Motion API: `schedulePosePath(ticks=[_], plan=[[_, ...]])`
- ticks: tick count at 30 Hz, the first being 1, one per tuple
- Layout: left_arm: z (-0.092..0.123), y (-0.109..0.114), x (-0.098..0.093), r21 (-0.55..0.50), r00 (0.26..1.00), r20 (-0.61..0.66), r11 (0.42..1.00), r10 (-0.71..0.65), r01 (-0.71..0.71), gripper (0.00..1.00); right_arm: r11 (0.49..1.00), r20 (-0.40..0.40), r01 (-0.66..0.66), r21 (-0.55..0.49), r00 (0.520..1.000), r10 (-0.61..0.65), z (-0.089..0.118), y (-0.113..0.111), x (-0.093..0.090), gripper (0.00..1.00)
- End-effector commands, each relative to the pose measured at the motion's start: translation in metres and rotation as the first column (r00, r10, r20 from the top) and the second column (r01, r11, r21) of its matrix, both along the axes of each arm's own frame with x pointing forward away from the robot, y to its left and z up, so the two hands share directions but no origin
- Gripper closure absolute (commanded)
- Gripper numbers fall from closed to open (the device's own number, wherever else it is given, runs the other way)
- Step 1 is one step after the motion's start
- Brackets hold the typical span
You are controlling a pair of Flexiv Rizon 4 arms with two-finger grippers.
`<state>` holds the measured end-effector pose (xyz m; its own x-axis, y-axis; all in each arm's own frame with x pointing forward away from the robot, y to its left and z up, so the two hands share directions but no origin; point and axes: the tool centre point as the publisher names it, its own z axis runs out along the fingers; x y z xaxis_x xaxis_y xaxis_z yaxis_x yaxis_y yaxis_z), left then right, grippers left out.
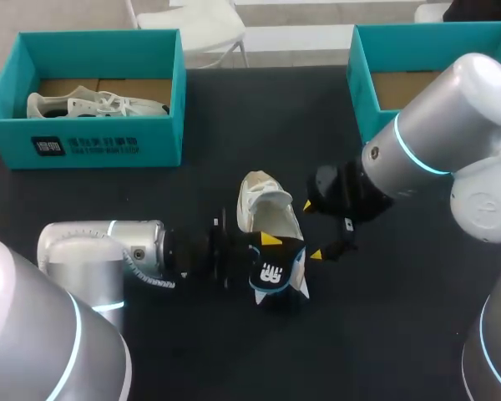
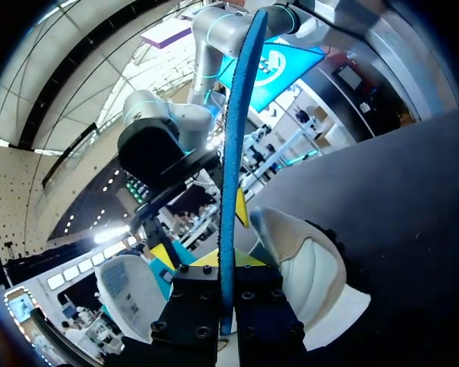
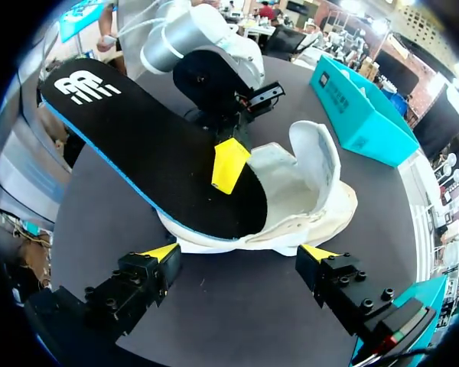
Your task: Take the shoe out of the shoebox, open the shoe tongue, remove and reinsert the insole, then place the shoe into the shoebox
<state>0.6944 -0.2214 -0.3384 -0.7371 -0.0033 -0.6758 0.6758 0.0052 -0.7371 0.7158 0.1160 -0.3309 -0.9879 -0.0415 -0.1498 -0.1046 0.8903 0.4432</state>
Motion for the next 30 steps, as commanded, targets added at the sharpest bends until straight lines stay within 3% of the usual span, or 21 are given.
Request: schedulePosePath(ticks=[1,4,6,7,8,21,30], plan=[[-0.005,-0.002,0.004,0.004,1.0,0.001,1.0,0.005,-0.005,1.0,1.0,0.002,0.002,-0.001,1.0,-0.002,-0.001,0.001,-0.001,0.0],[-0.003,-0.001,0.005,0.006,1.0,0.0,1.0,0.008,-0.008,1.0,1.0,0.002,0.002,-0.001,1.0,-0.002,-0.001,0.001,-0.001,0.0],[0.0,-0.001,0.004,0.003,1.0,0.003,1.0,0.003,-0.003,0.79,1.0,0.002,0.002,-0.001,1.0,-0.002,-0.001,0.001,-0.001,0.0],[0.002,-0.001,0.004,0.001,1.0,0.005,1.0,-0.001,0.001,0.59,1.0,0.002,0.002,-0.001,1.0,-0.002,-0.001,0.001,-0.001,0.0],[0.003,-0.001,0.003,0.0,1.0,0.005,1.0,-0.002,0.002,0.56,1.0,0.002,0.002,-0.001,1.0,-0.002,-0.001,0.001,-0.001,0.0],[0.011,0.0,0.005,-0.007,1.0,0.01,1.0,-0.004,0.004,0.65,1.0,0.002,0.002,-0.001,1.0,-0.002,-0.001,0.001,-0.001,0.0],[0.023,0.002,0.003,-0.006,1.0,0.001,1.0,-0.009,0.009,0.62,1.0,0.002,0.002,-0.001,1.0,-0.002,-0.001,0.001,-0.001,0.0]])
